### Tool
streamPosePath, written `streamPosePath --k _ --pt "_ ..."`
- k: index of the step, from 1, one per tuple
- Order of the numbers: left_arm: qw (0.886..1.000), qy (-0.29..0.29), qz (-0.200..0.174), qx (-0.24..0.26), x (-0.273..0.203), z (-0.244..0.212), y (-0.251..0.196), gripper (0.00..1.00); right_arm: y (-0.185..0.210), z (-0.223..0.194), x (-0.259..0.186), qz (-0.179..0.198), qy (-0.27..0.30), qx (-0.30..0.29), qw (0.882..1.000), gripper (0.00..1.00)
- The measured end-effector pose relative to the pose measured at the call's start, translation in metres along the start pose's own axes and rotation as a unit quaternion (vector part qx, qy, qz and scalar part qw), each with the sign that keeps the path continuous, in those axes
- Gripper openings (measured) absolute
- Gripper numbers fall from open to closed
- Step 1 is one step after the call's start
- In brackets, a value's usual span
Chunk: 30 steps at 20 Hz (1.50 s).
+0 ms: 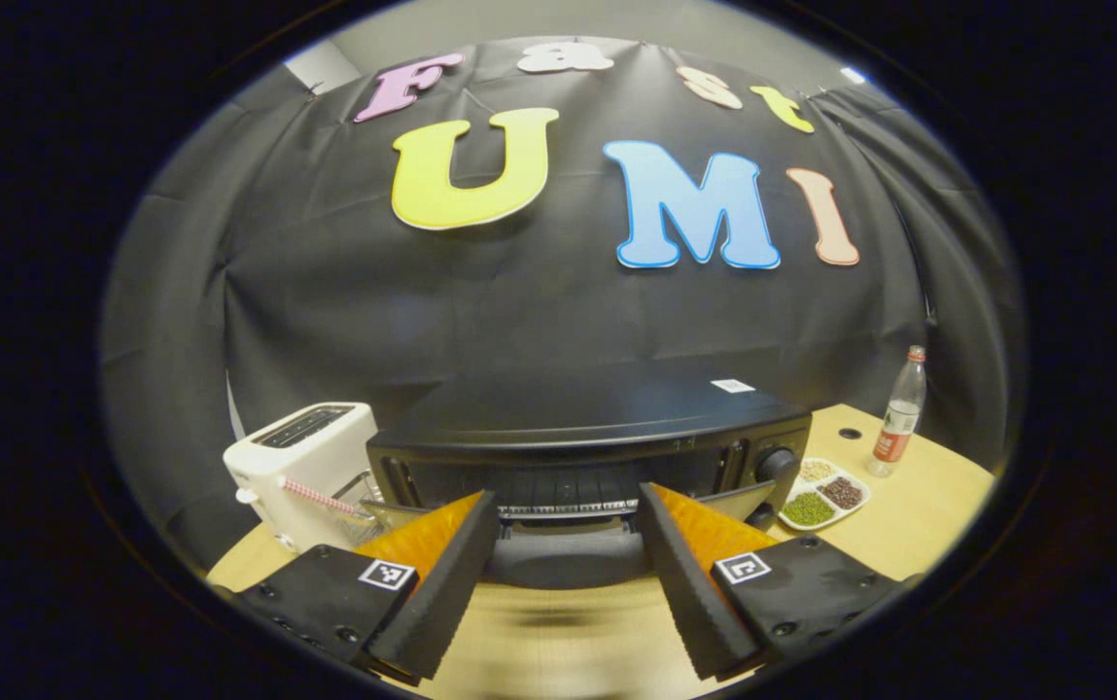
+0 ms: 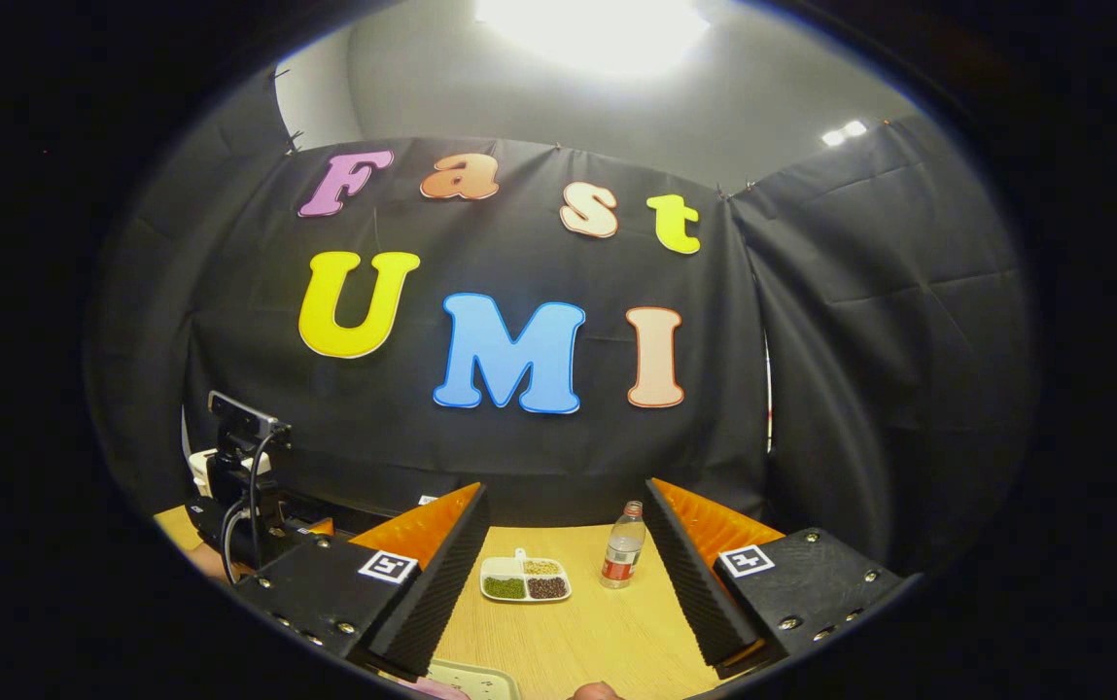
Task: Open the electric oven with the left hand, put the food in, and close the electric oven.
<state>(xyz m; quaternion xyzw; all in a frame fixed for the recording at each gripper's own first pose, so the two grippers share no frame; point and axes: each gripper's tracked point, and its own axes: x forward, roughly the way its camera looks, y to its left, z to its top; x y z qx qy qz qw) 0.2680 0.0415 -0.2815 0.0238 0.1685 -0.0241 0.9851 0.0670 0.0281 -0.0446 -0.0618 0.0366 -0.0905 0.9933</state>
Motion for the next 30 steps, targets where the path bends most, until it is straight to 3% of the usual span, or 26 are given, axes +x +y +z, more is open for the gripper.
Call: streamPosePath --k 3,5,7,13,14,15,22,23,24,26,30 --pt "1.000 0.007 0.008 0.002 -0.010 -0.008 -0.001 0.94 -0.003 0.000 -0.004 0.008 0.002 0.000 1.000 0.97" --pt "1.000 0.012 0.012 0.001 -0.018 -0.012 -0.002 1.00 -0.006 0.000 -0.007 0.011 0.002 0.001 1.000 0.97" --pt "1.000 0.015 0.016 0.001 -0.023 -0.017 -0.003 0.96 -0.010 0.000 -0.008 0.013 0.002 -0.001 1.000 0.97" --pt "0.999 0.030 0.020 -0.002 -0.038 -0.033 -0.004 1.00 -0.011 -0.004 -0.015 0.023 0.008 0.007 1.000 0.97" --pt "0.999 0.033 0.020 -0.002 -0.040 -0.039 -0.005 0.92 -0.011 -0.004 -0.016 0.025 0.008 0.008 1.000 0.97" --pt "0.999 0.038 0.019 -0.003 -0.042 -0.043 -0.005 1.00 -0.012 -0.004 -0.017 0.027 0.008 0.008 1.000 0.97" --pt "0.997 0.071 0.021 -0.011 -0.061 -0.079 -0.009 0.96 -0.014 -0.004 -0.025 0.040 0.011 0.011 0.999 0.97" --pt "0.996 0.080 0.022 -0.015 -0.061 -0.084 -0.010 1.00 -0.014 -0.005 -0.026 0.042 0.011 0.010 0.999 0.97" --pt "0.996 0.089 0.023 -0.019 -0.064 -0.092 -0.011 0.96 -0.015 -0.006 -0.028 0.044 0.012 0.009 0.999 0.97" --pt "0.994 0.104 0.026 -0.021 -0.068 -0.102 -0.012 1.00 -0.018 -0.007 -0.031 0.043 0.012 0.007 0.999 0.97" --pt "0.992 0.123 0.030 -0.020 -0.071 -0.120 -0.013 0.96 -0.028 -0.010 -0.037 0.035 0.015 0.015 0.999 0.97"
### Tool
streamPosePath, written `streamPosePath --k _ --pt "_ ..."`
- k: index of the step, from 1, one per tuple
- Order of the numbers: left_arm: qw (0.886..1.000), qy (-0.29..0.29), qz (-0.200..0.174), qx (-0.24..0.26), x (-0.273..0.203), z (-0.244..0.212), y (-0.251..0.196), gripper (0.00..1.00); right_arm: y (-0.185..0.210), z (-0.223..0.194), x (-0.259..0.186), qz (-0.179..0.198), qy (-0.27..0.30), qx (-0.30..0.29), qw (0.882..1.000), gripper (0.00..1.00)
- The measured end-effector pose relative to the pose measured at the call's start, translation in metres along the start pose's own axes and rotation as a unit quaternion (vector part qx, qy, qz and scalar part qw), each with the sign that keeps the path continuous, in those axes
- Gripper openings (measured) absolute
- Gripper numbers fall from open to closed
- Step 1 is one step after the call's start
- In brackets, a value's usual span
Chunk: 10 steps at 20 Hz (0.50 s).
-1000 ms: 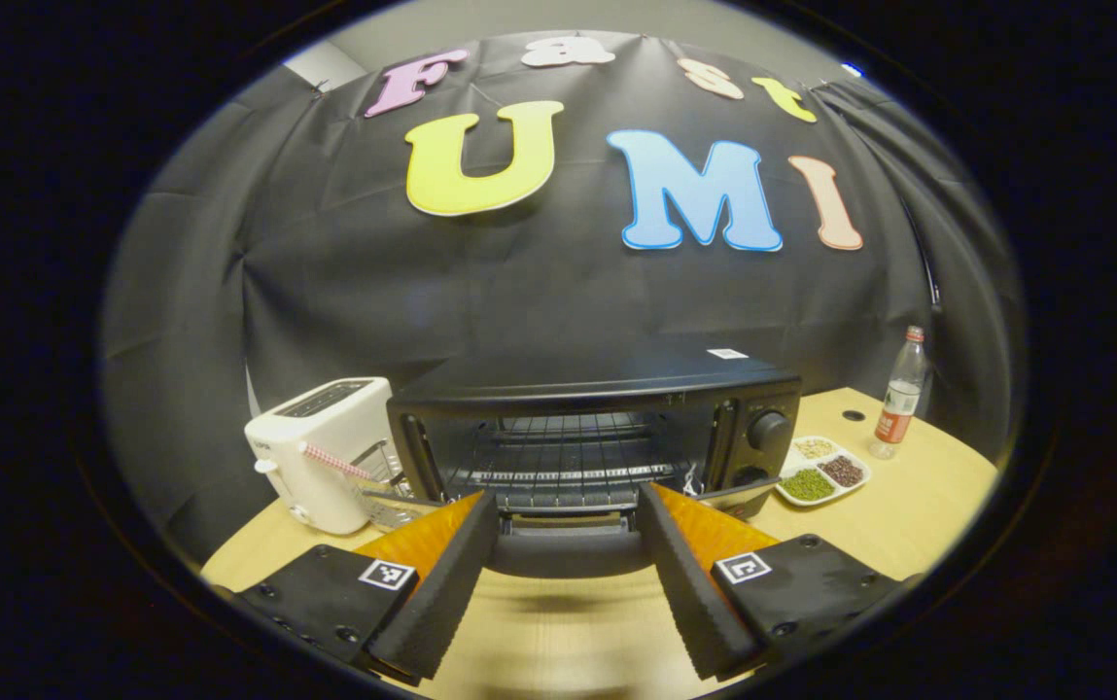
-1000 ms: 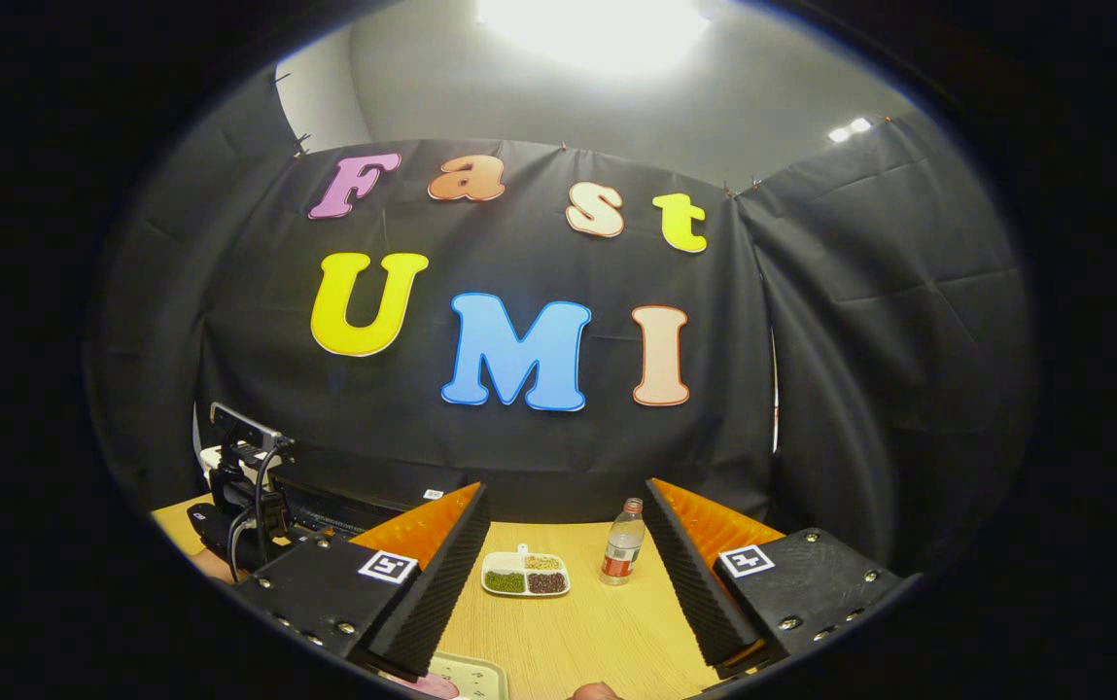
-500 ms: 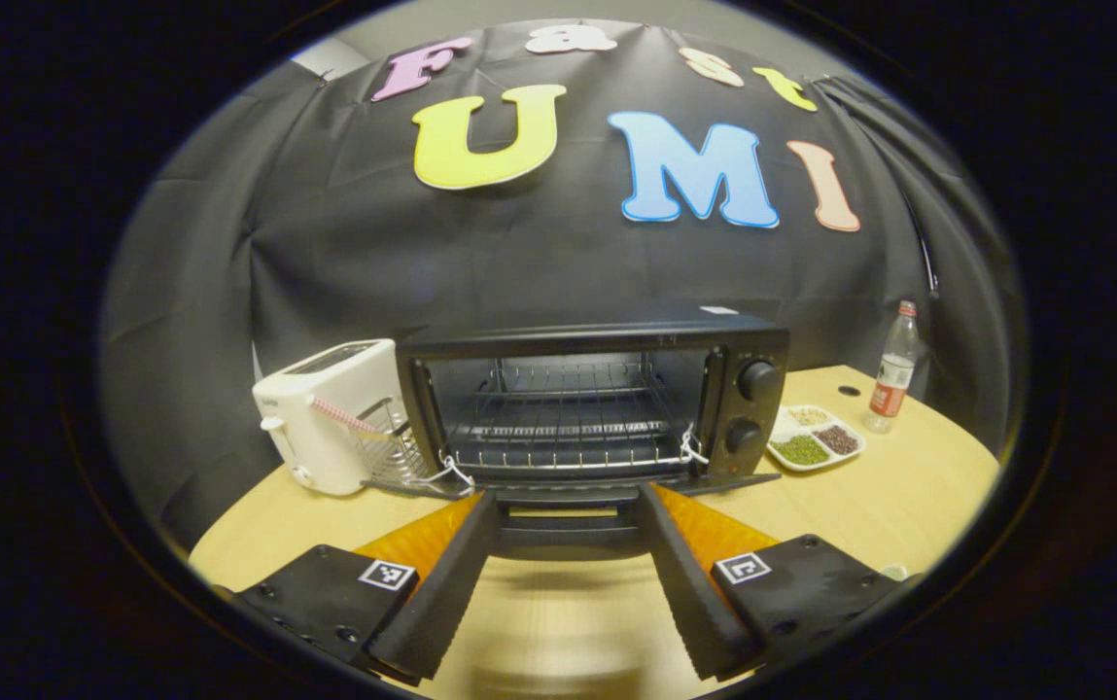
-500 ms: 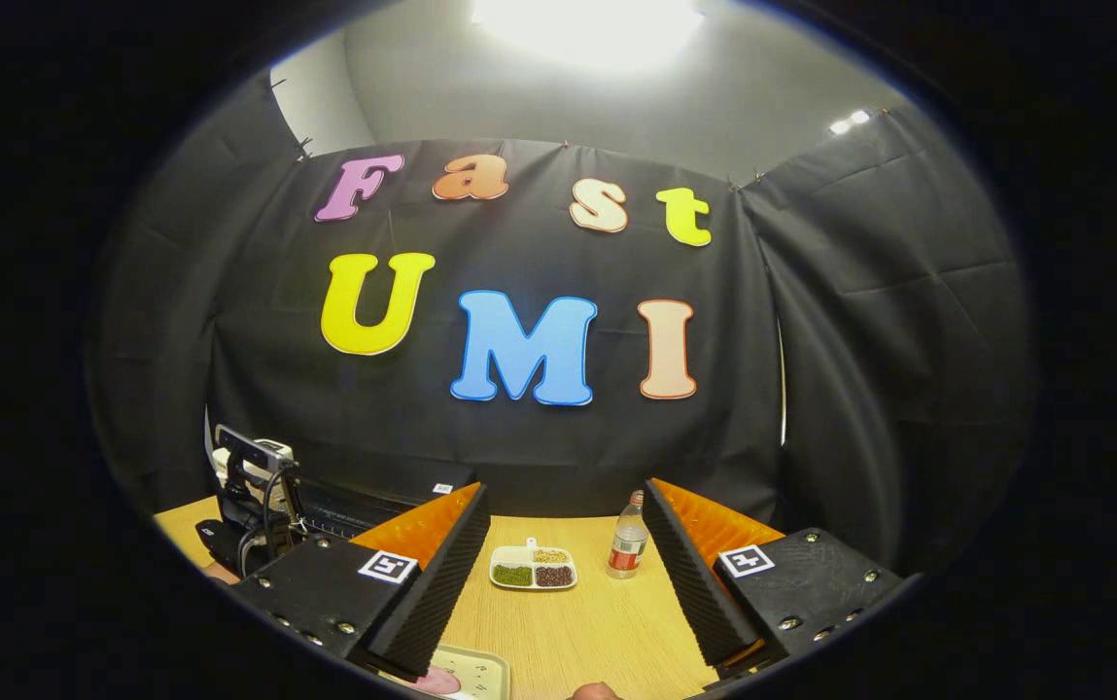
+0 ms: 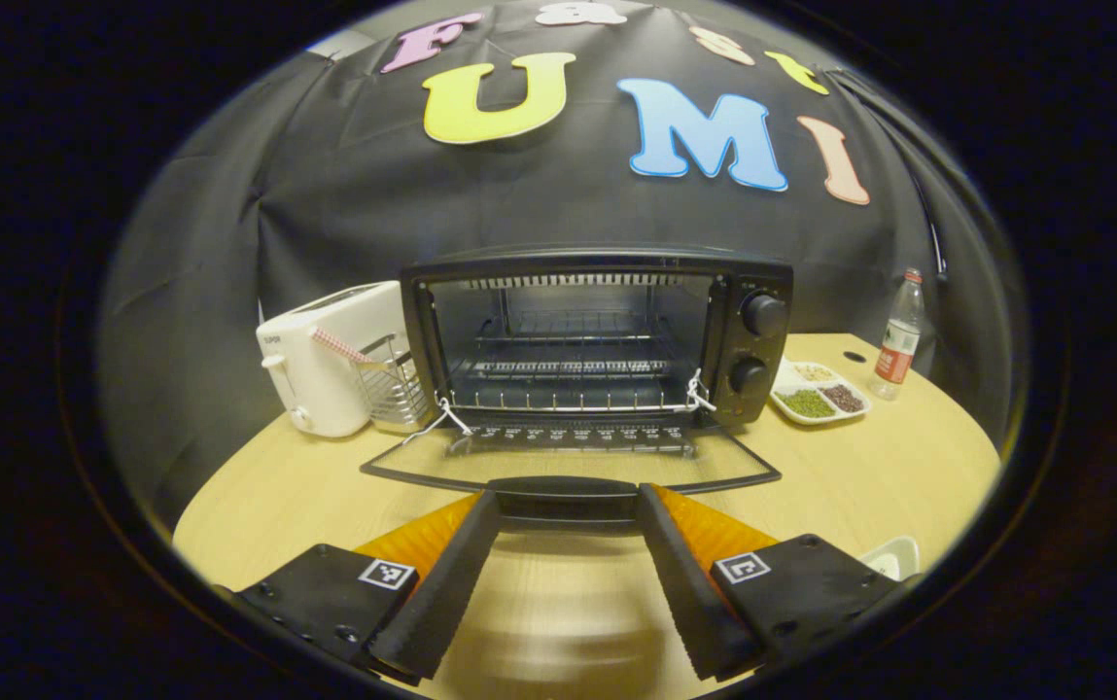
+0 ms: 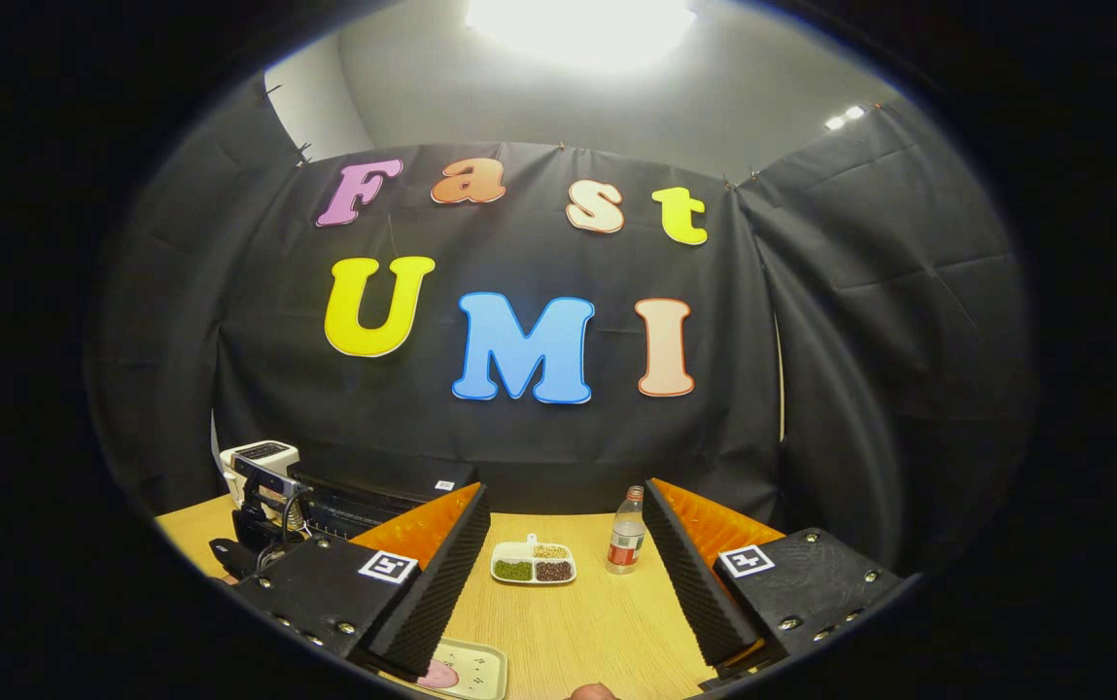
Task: Open the electric oven with the left hand, put the food in, and close the electric oven.
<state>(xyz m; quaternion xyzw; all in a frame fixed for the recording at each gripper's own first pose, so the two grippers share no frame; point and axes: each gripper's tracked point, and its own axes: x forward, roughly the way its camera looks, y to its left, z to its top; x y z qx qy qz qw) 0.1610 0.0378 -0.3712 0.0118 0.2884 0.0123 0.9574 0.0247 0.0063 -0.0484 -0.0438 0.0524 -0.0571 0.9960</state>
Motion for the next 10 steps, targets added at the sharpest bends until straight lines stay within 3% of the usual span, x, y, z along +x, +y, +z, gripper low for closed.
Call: streamPosePath --k 3,4,5,7,10 --pt "1.000 0.010 -0.002 -0.004 -0.002 -0.008 -0.003 1.00 -0.005 -0.002 -0.005 -0.004 0.004 0.003 1.000 0.97" --pt "1.000 0.012 -0.005 -0.005 -0.003 -0.010 -0.004 0.92 -0.006 -0.004 -0.005 -0.004 0.005 0.003 1.000 0.97" --pt "1.000 0.015 -0.006 -0.006 -0.005 -0.011 -0.005 1.00 -0.007 -0.005 -0.005 -0.003 0.006 0.004 1.000 0.97" --pt "1.000 0.015 -0.007 -0.011 -0.013 -0.010 -0.004 0.96 -0.007 -0.007 -0.005 0.000 0.009 0.005 1.000 0.97" --pt "1.000 -0.010 -0.007 -0.016 -0.035 0.009 0.000 1.00 -0.002 -0.012 -0.003 0.018 0.014 0.014 1.000 0.97"
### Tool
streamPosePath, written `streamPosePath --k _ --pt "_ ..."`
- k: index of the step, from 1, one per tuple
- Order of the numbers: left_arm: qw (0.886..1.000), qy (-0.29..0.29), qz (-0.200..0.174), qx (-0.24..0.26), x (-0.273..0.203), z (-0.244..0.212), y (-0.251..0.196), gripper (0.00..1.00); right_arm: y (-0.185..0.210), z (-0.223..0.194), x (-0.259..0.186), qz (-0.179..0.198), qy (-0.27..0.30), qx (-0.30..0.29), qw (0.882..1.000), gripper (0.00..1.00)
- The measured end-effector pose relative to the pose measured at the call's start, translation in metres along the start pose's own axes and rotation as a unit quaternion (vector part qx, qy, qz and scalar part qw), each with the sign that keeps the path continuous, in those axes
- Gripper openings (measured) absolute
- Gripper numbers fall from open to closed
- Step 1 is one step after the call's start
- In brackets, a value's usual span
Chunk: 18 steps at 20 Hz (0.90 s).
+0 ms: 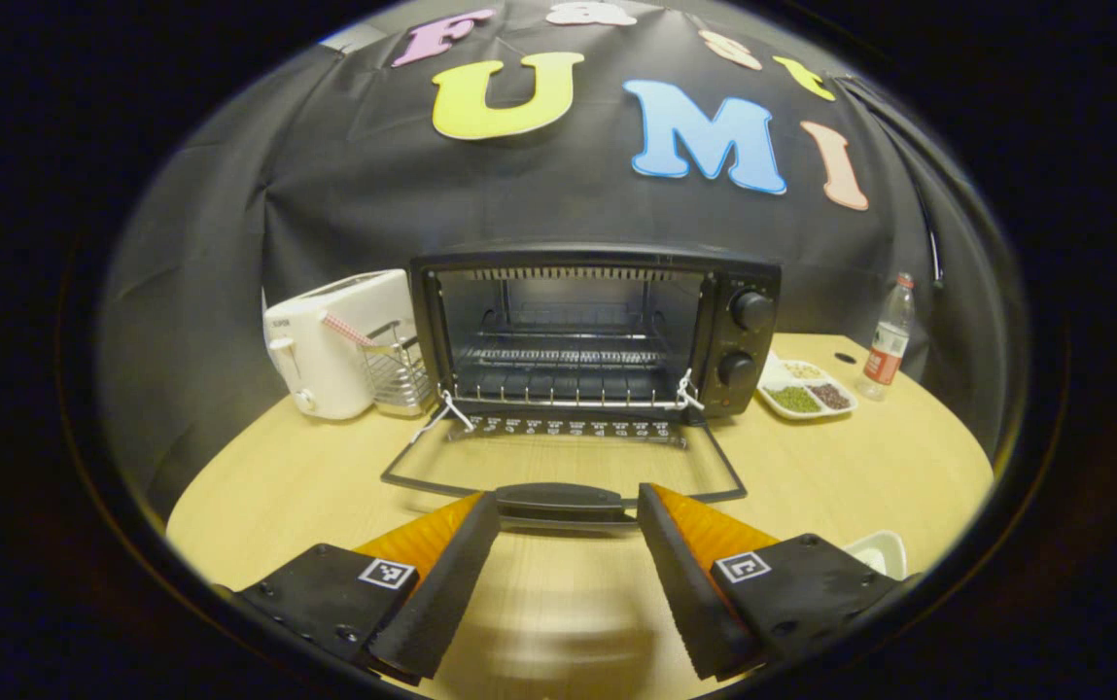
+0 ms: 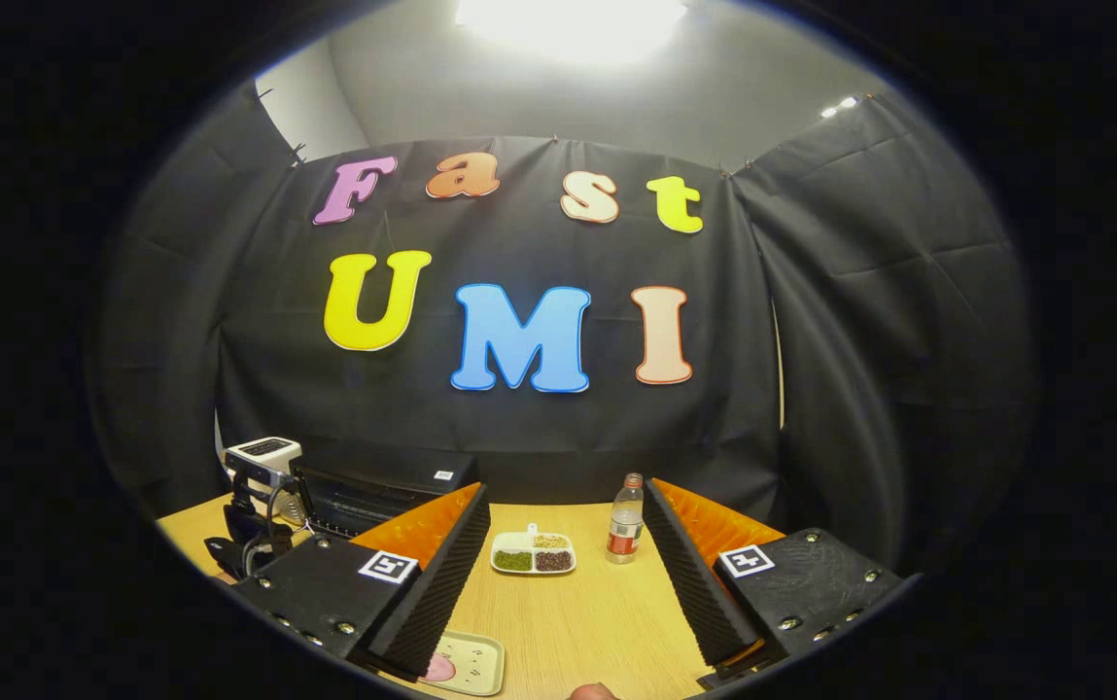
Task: Open the electric oven with the left hand, put the food in, and close the electric oven.
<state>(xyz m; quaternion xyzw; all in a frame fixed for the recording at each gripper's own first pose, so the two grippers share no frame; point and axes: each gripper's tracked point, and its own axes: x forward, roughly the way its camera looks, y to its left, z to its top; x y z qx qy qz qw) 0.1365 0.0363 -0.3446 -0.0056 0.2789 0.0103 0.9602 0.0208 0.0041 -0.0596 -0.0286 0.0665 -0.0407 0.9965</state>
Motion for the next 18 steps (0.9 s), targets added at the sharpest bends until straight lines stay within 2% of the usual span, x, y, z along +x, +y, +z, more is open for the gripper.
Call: streamPosePath --k 1,2,3,5,6,10,11,12,15,17,18 --pt "1.000 -0.012 0.001 0.000 -0.008 0.010 0.001 0.96 0.005 -0.002 0.002 0.013 0.004 0.006 1.000 0.97" --pt "1.000 -0.023 0.002 0.001 -0.018 0.020 0.002 1.00 0.009 -0.007 0.004 0.025 0.010 0.012 1.000 0.97" --pt "0.999 -0.036 0.002 0.000 -0.028 0.031 0.003 0.96 0.012 -0.011 0.006 0.034 0.016 0.018 0.999 0.97" --pt "0.998 -0.065 0.002 -0.003 -0.052 0.055 0.004 0.96 0.015 -0.020 0.011 0.048 0.027 0.025 0.998 0.97" --pt "0.997 -0.080 0.002 -0.005 -0.064 0.067 0.004 1.00 0.019 -0.025 0.013 0.057 0.033 0.027 0.997 0.97" --pt "0.991 -0.136 0.004 0.002 -0.113 0.108 0.011 1.00 0.031 -0.052 0.022 0.092 0.073 0.039 0.992 0.97" --pt "0.989 -0.148 0.006 0.006 -0.124 0.117 0.015 0.92 0.033 -0.059 0.022 0.098 0.087 0.045 0.990 0.97" --pt "0.987 -0.158 0.010 0.009 -0.135 0.123 0.020 0.96 0.038 -0.065 0.024 0.108 0.100 0.053 0.988 0.97" --pt "0.983 -0.180 0.018 0.015 -0.166 0.139 0.030 1.00 0.046 -0.088 0.028 0.129 0.149 0.078 0.977 0.98" --pt "0.982 -0.189 0.025 0.014 -0.181 0.143 0.038 1.00 0.052 -0.104 0.028 0.142 0.185 0.091 0.968 0.98" --pt "0.981 -0.194 0.027 0.013 -0.189 0.144 0.039 0.96 0.053 -0.113 0.029 0.146 0.204 0.094 0.963 0.98"
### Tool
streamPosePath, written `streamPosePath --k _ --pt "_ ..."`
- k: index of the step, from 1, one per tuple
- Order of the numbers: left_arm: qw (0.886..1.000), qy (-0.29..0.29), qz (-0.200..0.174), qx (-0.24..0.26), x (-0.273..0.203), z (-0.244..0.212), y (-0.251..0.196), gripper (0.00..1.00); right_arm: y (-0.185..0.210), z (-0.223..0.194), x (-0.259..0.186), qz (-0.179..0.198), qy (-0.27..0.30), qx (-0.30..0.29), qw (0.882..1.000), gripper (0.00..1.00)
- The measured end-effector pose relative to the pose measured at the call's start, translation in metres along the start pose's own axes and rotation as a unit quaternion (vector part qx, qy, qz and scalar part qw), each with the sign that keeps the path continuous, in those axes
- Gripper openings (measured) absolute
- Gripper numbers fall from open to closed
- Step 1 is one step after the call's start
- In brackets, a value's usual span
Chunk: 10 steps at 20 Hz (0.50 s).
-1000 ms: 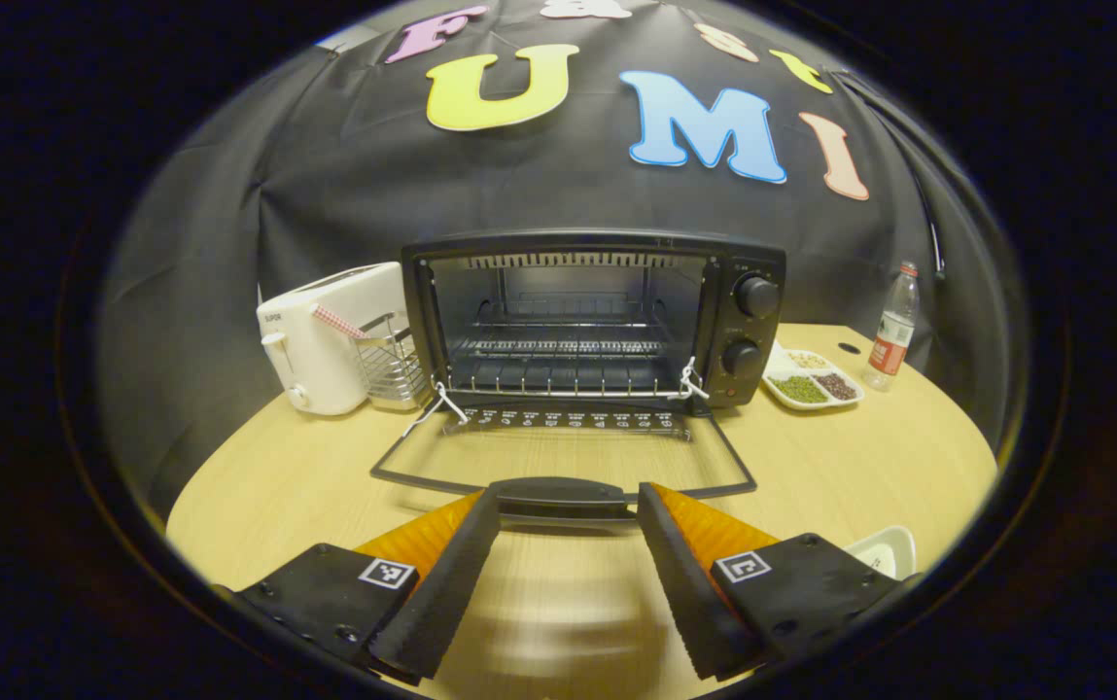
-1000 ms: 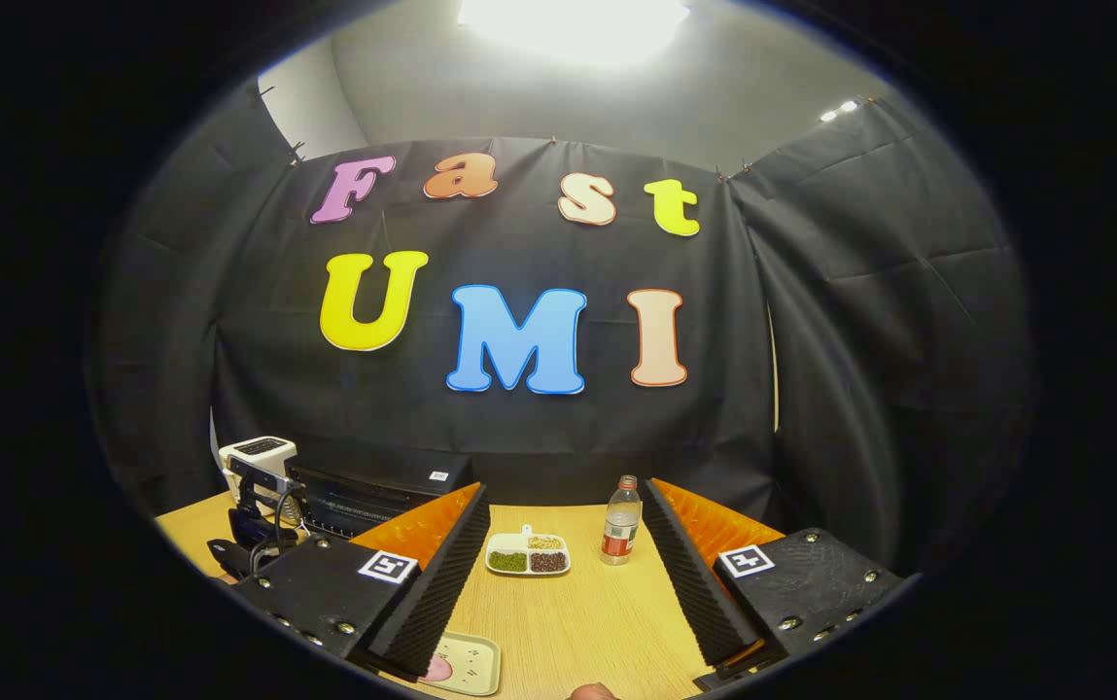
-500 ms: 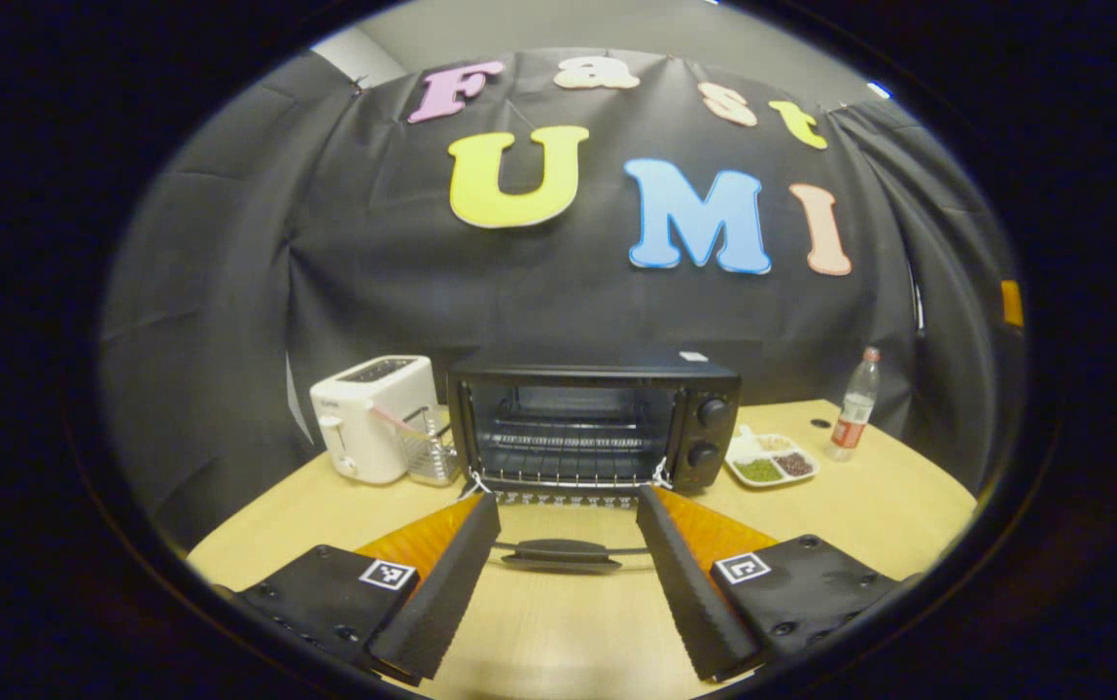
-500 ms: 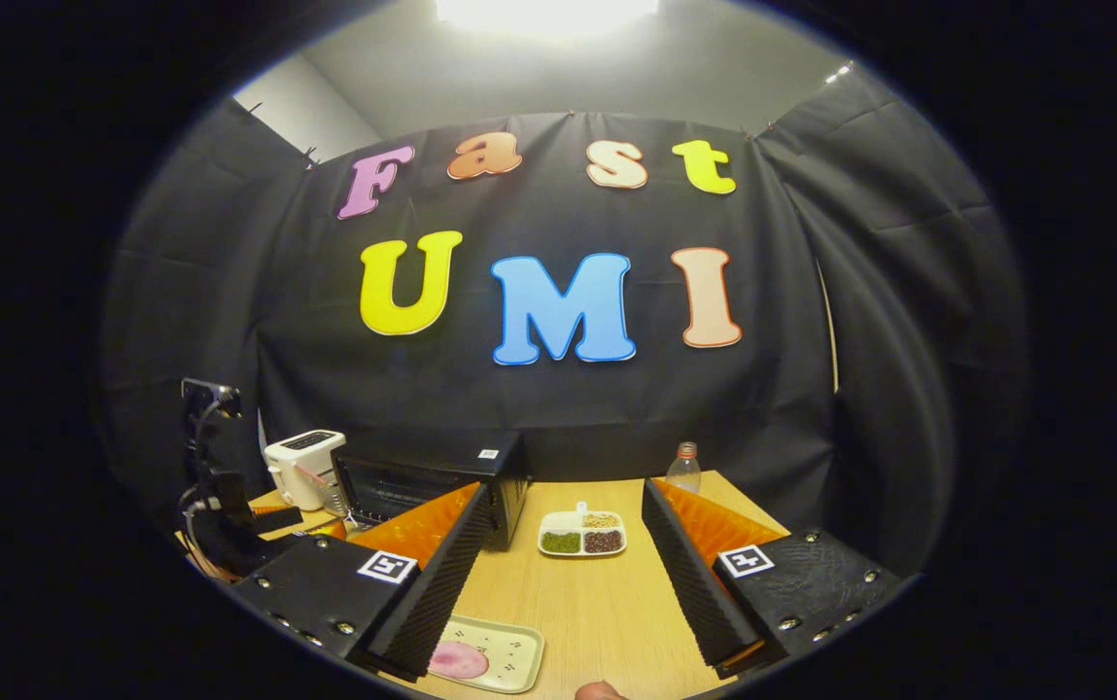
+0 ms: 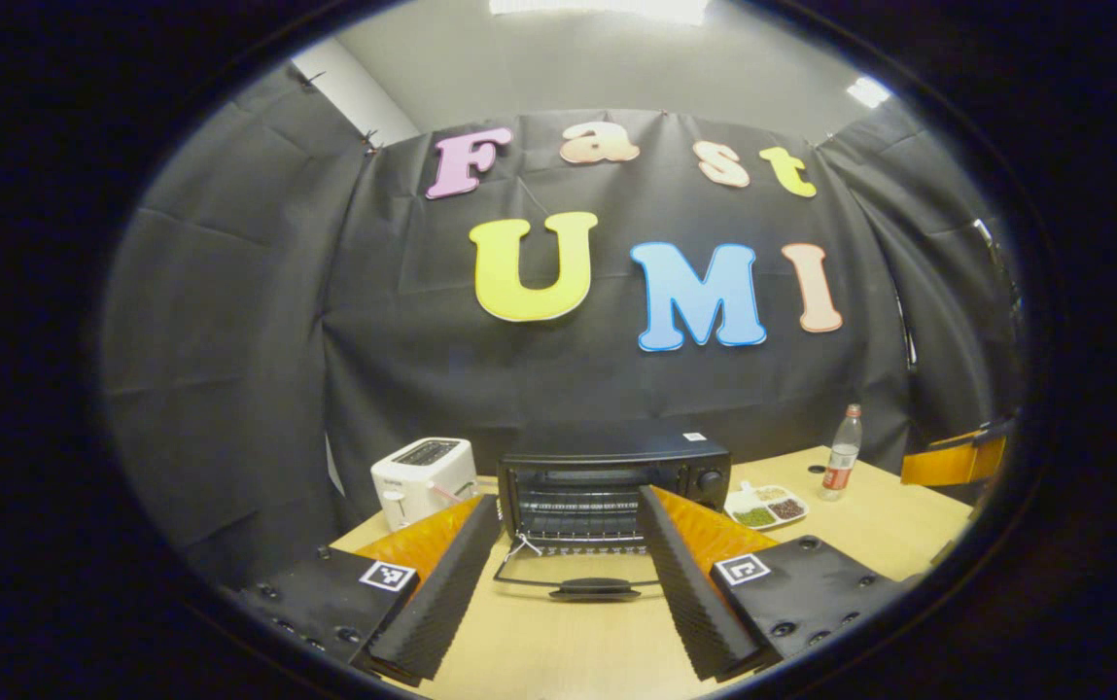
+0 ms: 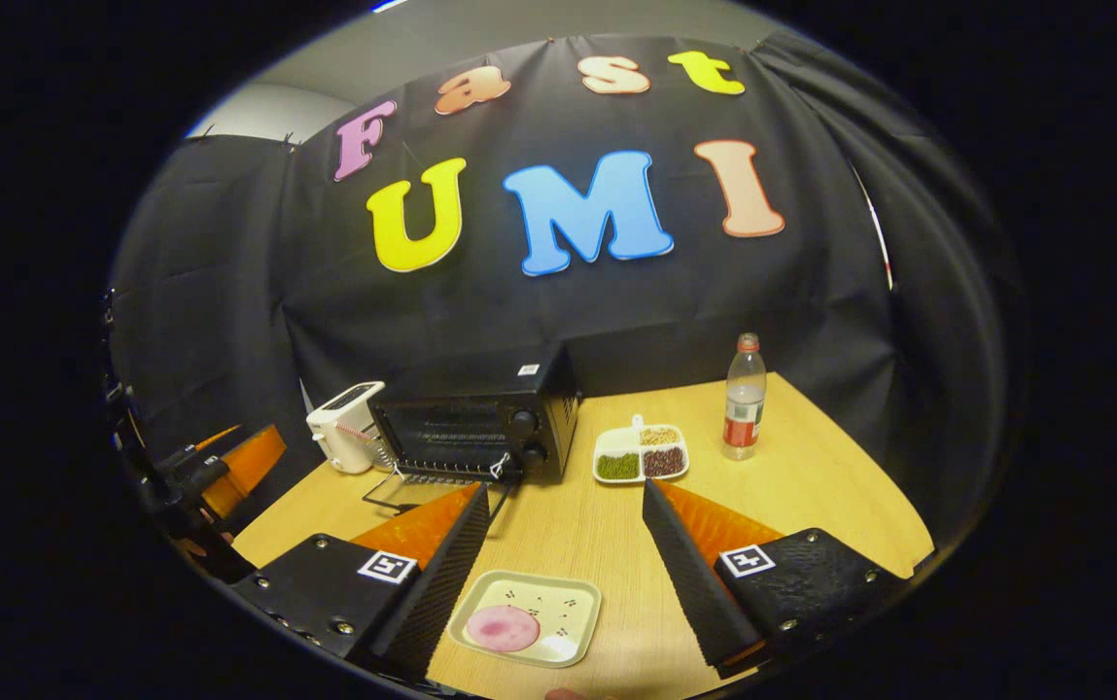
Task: Open the electric oven with the left hand, put the food in, and close the electric oven.
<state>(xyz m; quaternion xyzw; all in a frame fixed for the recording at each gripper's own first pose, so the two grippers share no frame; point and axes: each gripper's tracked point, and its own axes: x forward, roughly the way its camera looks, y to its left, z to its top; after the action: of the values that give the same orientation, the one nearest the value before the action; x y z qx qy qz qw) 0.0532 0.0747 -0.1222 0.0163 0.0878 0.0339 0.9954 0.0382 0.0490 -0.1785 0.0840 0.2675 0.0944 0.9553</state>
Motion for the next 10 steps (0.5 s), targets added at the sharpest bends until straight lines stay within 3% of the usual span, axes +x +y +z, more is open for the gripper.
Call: streamPosePath --k 1,4,10 --pt "1.000 -0.004 0.002 0.000 -0.005 0.005 0.001 0.92 -0.001 -0.007 0.004 0.005 0.020 0.005 1.000 0.98" --pt "1.000 -0.017 0.002 0.010 -0.015 0.014 0.005 0.96 0.004 -0.030 0.012 0.028 0.081 0.031 0.996 0.98" --pt "0.999 -0.036 0.015 0.005 -0.027 0.032 0.018 0.96 0.008 -0.079 0.028 0.057 0.194 0.072 0.977 0.98"
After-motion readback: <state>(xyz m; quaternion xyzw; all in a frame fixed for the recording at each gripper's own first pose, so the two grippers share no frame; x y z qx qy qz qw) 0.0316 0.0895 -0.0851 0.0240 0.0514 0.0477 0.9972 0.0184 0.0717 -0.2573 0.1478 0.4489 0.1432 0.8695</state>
